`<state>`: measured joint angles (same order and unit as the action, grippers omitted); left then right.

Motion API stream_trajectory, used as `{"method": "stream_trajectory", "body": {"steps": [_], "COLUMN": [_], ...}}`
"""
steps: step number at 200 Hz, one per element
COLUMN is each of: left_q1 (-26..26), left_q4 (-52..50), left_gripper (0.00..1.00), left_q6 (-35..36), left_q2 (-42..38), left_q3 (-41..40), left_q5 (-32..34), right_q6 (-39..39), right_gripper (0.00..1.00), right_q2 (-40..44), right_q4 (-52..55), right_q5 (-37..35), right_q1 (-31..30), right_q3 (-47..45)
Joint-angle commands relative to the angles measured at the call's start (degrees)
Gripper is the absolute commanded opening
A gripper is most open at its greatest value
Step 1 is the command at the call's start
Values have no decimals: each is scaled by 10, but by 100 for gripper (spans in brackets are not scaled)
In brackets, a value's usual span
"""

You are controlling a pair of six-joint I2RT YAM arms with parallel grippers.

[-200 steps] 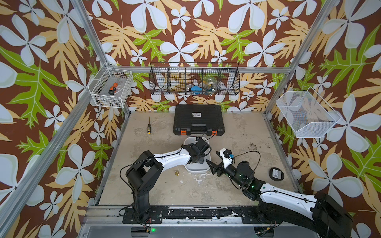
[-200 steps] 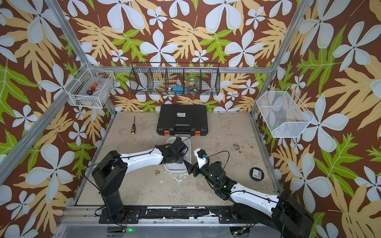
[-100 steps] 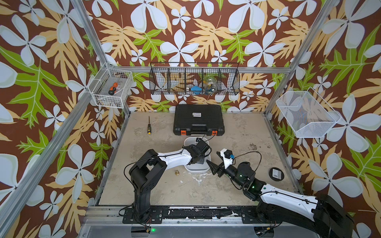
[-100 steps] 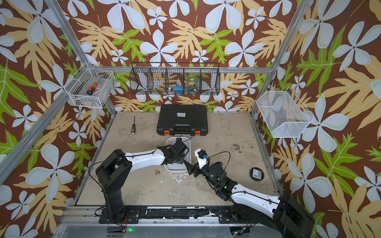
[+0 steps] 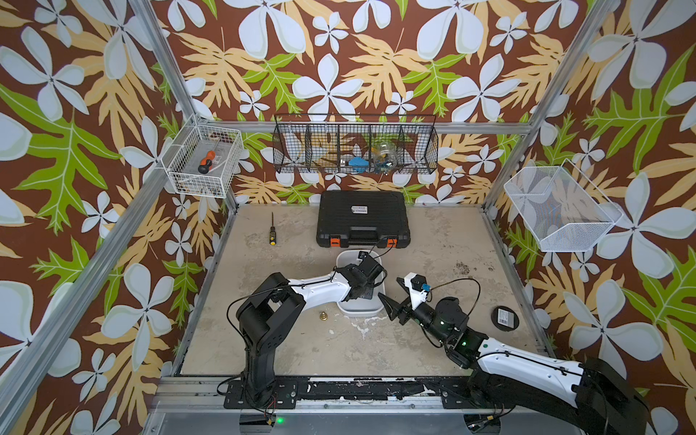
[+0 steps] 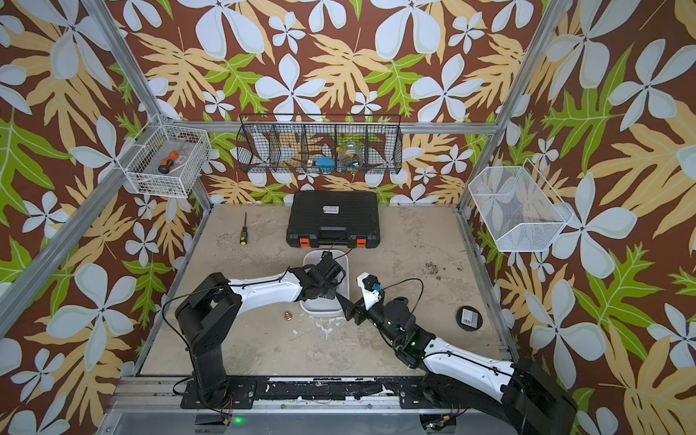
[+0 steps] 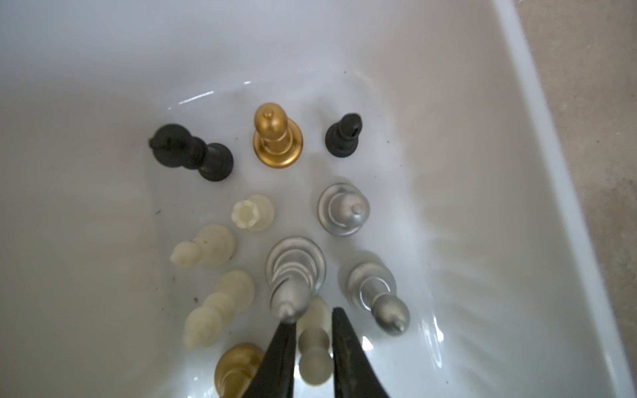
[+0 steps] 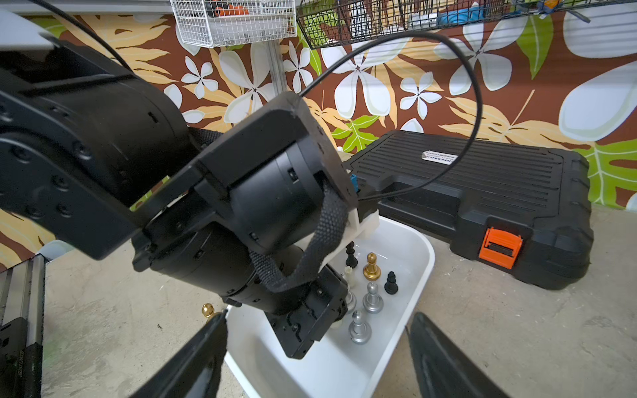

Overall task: Put the chess pieces into the storage box
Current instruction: Place the chess piece in the storage box.

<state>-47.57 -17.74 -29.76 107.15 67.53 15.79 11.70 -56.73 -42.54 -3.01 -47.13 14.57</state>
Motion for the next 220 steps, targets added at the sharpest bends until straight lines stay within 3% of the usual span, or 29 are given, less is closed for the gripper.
{"method": "stream_trajectory", "body": {"steps": [1, 40, 74, 137, 157, 185, 220], "left_q1": [0, 0, -1, 5, 39, 131, 193], "left_q4": [-8, -12, -26, 37, 42, -8, -80], "left_gripper": [25, 35, 37, 43, 49, 49, 51], "left_q6": [0, -2, -3, 1, -4, -15, -21], "left_q2": [-9, -26, -70, -282, -358, -435, -462], "left_q3": [1, 5, 15, -69, -114, -162, -195], "left_q5": [1, -10, -24, -26, -28, -70, -100], "right_q6": [1, 2, 2, 1, -2, -5, -10], "right_gripper": [83, 83, 83, 83, 83, 83, 84], "right_q2": [6, 19, 20, 5, -11, -37, -80], "right_q4": [-23, -31, -35, -49, -43, -41, -38], "right_q5": [-1, -7, -10, 17, 34, 69, 123], "right_q1": [0, 0, 0, 0, 0, -1, -5], "right_q3": [-3, -12, -16, -16, -5, 9, 31]}}
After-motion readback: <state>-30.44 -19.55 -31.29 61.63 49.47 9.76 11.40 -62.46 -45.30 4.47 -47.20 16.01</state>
